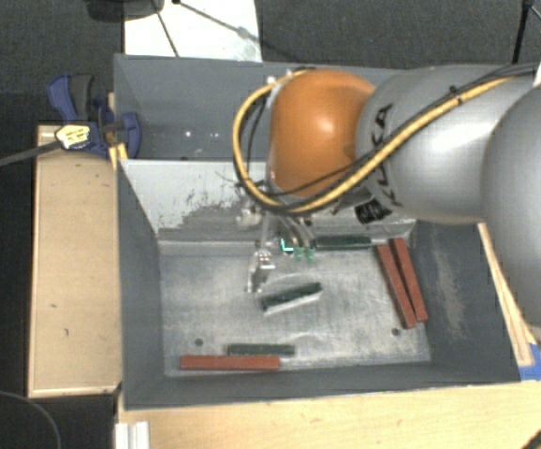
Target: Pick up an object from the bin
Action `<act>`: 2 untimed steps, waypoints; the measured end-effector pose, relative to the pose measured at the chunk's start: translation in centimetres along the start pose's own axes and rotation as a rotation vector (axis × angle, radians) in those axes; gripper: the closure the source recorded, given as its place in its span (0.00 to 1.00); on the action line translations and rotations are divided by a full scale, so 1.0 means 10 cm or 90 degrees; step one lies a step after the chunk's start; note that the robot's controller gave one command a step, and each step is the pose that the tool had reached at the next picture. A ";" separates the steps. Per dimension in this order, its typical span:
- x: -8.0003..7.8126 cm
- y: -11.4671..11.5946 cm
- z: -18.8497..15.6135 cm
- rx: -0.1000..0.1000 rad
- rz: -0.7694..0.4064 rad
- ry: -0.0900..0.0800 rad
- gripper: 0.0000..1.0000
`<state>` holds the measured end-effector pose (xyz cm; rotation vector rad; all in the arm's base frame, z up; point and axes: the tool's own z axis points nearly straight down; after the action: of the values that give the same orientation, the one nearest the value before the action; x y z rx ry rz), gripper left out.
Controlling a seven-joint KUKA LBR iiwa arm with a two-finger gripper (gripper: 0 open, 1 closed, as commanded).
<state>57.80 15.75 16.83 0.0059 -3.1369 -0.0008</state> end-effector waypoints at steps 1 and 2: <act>-0.02 -0.01 -0.04 -0.001 0.002 -0.005 0.00; -0.07 -0.76 0.93 -0.001 -0.049 -0.012 1.00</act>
Offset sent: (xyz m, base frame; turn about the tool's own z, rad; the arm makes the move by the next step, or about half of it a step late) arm 0.0025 -0.0758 -0.0983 -0.0801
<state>58.51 8.18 7.55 0.1269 -3.1534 -0.0030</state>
